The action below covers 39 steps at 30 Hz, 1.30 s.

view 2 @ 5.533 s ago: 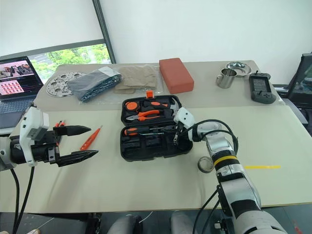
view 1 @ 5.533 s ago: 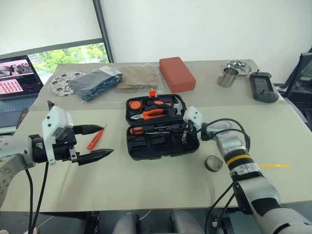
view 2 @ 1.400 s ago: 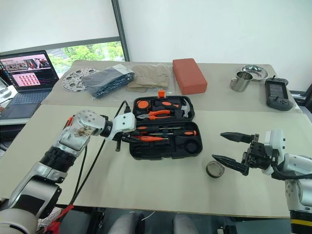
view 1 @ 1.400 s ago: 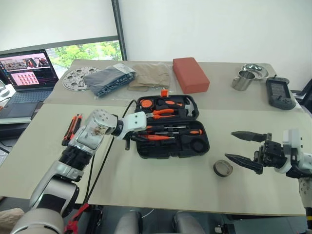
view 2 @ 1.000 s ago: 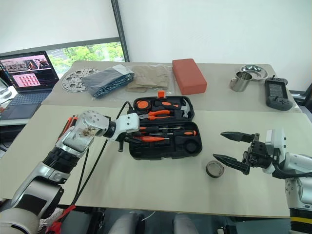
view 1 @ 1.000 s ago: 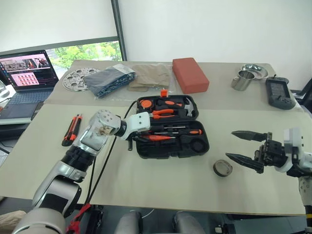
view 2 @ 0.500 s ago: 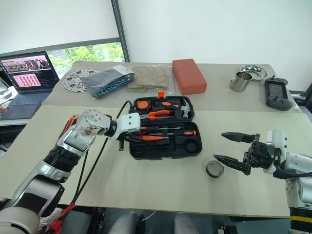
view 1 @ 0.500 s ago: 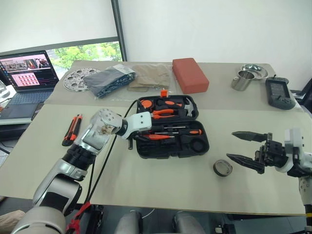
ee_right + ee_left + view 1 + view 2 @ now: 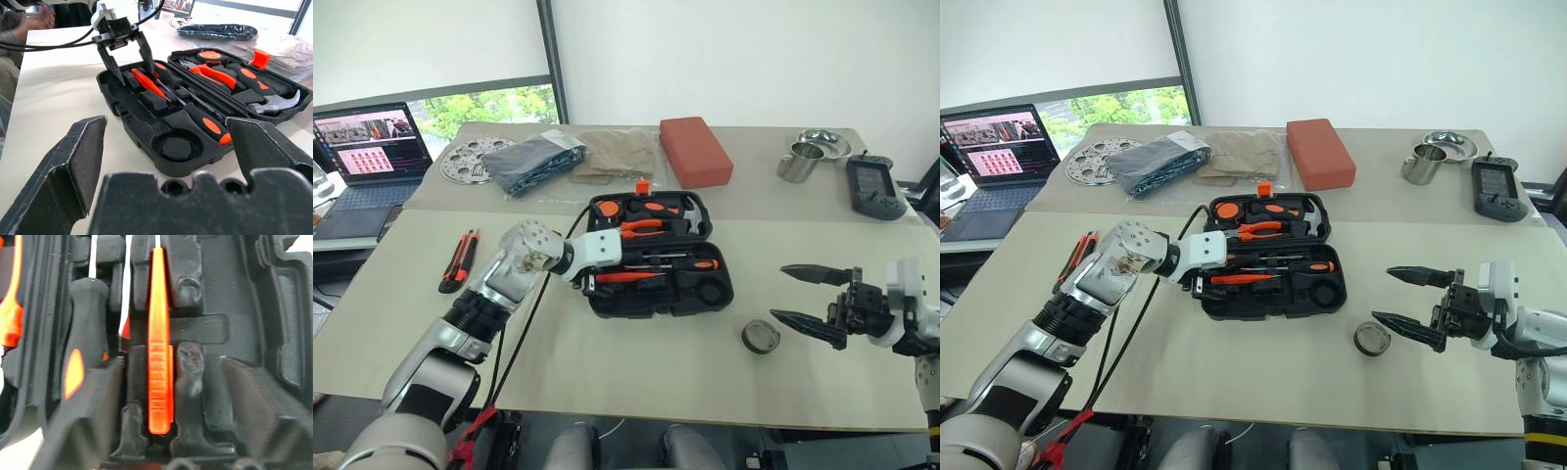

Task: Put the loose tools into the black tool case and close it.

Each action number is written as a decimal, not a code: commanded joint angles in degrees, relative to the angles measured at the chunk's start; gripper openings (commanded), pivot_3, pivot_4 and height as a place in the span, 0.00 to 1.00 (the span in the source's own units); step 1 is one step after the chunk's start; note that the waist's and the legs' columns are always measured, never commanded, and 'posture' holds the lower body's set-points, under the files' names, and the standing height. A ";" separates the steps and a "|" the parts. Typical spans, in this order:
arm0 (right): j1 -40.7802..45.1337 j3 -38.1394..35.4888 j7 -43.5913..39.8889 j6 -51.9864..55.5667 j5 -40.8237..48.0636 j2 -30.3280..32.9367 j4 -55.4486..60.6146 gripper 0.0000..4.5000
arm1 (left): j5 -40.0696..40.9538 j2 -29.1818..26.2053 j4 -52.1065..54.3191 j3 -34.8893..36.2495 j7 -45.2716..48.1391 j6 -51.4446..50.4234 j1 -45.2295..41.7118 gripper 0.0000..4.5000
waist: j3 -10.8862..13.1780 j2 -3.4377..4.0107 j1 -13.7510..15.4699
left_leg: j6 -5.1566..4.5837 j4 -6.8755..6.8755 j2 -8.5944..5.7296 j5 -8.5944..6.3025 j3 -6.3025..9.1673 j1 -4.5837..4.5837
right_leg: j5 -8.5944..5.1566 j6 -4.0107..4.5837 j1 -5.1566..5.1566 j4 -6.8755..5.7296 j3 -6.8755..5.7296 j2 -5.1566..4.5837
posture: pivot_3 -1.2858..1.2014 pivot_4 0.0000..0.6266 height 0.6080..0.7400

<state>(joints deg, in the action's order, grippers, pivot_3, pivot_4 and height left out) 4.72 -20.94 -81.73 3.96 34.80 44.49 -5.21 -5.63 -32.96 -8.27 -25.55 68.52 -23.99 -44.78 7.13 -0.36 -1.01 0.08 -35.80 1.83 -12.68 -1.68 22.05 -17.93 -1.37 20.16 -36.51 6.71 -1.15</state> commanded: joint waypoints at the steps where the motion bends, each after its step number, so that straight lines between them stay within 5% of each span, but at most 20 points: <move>1: 1.27 -0.99 -0.69 -0.78 0.28 1.80 0.24 1.00 | 1.63 -1.78 7.66 4.41 -0.25 -1.82 -2.49 0.95 | 0.00 0.00 0.03 | 0.00 -0.01 0.00 0.00 0.00 0.00 | 0.00 -0.01 0.01 -0.05 0.02 0.00 | 0.52 0.24 1.00; 8: 0.64 -1.39 -0.46 -1.11 0.32 1.81 0.46 1.00 | 6.17 -2.37 11.28 10.54 -1.27 -4.54 -5.06 0.95 | 0.02 -0.02 0.01 | 0.00 -0.07 0.00 0.00 0.00 -0.03 | -0.01 -0.01 0.01 -0.15 0.01 0.00 | 0.52 0.24 1.00; 11: 0.45 -1.49 -0.32 -1.26 0.33 1.75 0.55 1.00 | 12.67 2.66 8.61 15.04 -2.91 -5.37 -3.86 0.95 | 0.02 -0.03 0.10 | 0.00 -0.10 0.01 0.00 0.02 -0.03 | -0.01 -0.02 0.00 -0.18 0.00 0.00 | 0.52 0.24 1.00; 22: -0.65 -2.28 0.45 -1.45 0.67 1.94 1.77 1.00 | 20.54 11.77 -6.35 19.29 -3.19 5.64 5.17 0.03 | -0.02 0.04 -0.06 | 0.00 -0.17 -0.01 0.00 0.08 -0.03 | -0.03 -0.06 0.03 -0.26 0.02 0.03 | 0.52 0.24 1.00; 23: -0.89 -2.42 0.52 -1.47 0.74 1.96 1.90 1.00 | 20.56 12.17 -7.70 19.41 -3.37 6.59 5.49 0.00 | -0.03 0.05 -0.03 | 0.00 -0.17 -0.02 0.00 0.07 -0.05 | -0.03 -0.06 0.02 -0.26 0.03 0.03 | 0.52 0.24 1.00; 39: -3.64 -3.38 2.24 -1.62 0.87 1.63 4.34 1.00 | 15.33 13.51 -21.12 15.86 -2.77 16.86 5.22 0.00 | -0.02 0.04 0.02 | 0.00 -0.17 -0.05 0.00 0.06 0.00 | -0.04 -0.07 0.01 -0.23 0.02 0.03 | 0.52 0.24 1.00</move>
<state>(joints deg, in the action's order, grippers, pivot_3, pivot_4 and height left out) 1.15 -22.09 -79.75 3.66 34.85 45.50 -2.73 10.37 -19.55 -29.28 -9.23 65.38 -8.96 -37.99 7.11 -0.32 -0.99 0.08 -35.96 1.78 -12.68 -1.62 22.04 -17.97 -1.44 20.17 -36.75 6.74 -1.12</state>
